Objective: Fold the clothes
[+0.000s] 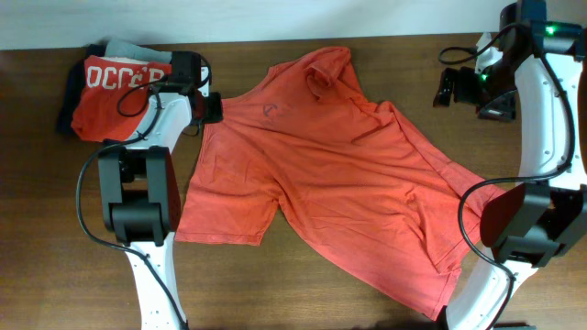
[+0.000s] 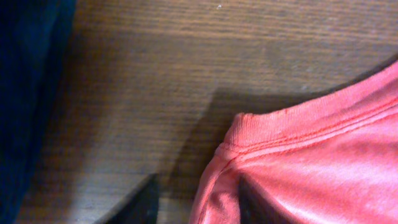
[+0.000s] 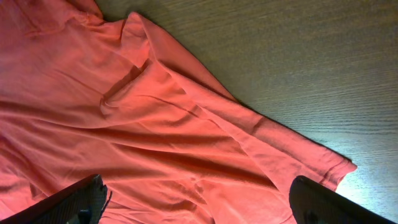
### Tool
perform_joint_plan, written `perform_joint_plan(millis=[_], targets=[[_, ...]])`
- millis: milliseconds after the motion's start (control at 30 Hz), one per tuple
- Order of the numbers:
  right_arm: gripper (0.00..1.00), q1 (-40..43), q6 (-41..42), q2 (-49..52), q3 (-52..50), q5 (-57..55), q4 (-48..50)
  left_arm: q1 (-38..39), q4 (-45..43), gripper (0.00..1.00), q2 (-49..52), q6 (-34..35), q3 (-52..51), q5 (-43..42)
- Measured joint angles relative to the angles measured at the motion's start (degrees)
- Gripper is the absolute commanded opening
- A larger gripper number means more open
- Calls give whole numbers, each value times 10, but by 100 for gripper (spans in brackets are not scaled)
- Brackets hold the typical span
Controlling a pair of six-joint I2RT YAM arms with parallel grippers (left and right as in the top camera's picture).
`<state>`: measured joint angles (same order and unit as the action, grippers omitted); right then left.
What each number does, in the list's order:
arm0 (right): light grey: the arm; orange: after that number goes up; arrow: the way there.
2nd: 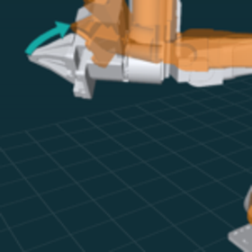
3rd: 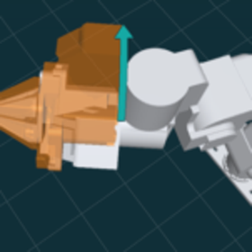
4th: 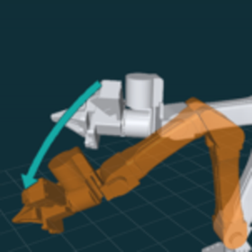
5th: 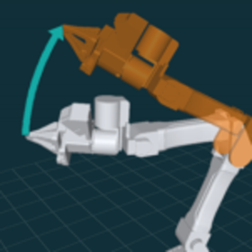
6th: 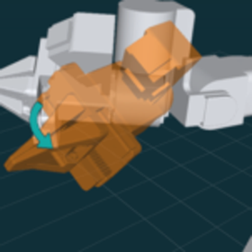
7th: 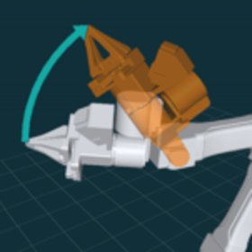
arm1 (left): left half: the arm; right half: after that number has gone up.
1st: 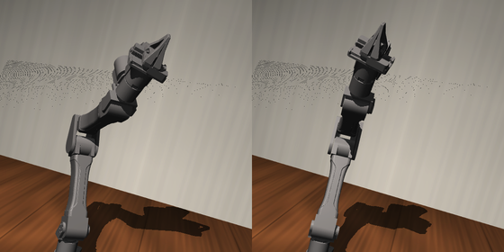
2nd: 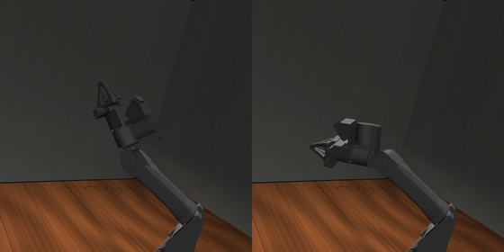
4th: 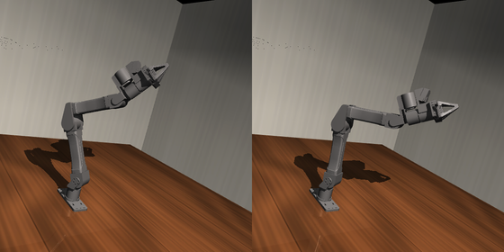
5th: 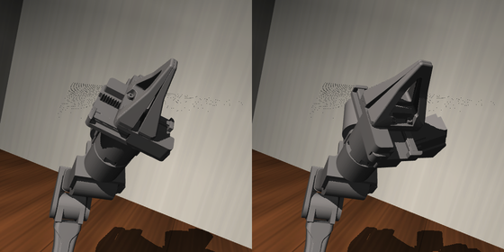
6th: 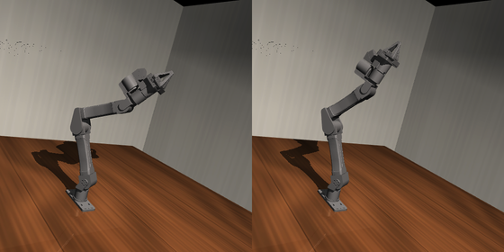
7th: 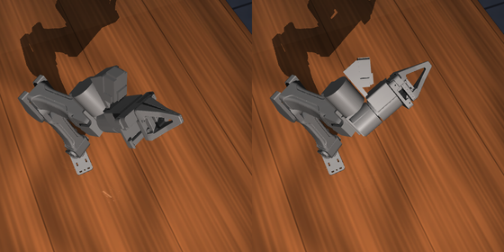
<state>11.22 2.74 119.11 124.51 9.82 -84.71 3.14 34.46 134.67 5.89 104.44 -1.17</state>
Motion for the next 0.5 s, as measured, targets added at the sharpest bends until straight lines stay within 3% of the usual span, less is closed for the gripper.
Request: perform_joint_plan(millis=[400, 500], targets=[[99, 0, 0, 0, 0, 0, 1, 9, 125, 66, -71, 9, 57, -17], [99, 0, 0, 0, 0, 0, 12, 17, 146, 76, -106, 9, 62, -18]])
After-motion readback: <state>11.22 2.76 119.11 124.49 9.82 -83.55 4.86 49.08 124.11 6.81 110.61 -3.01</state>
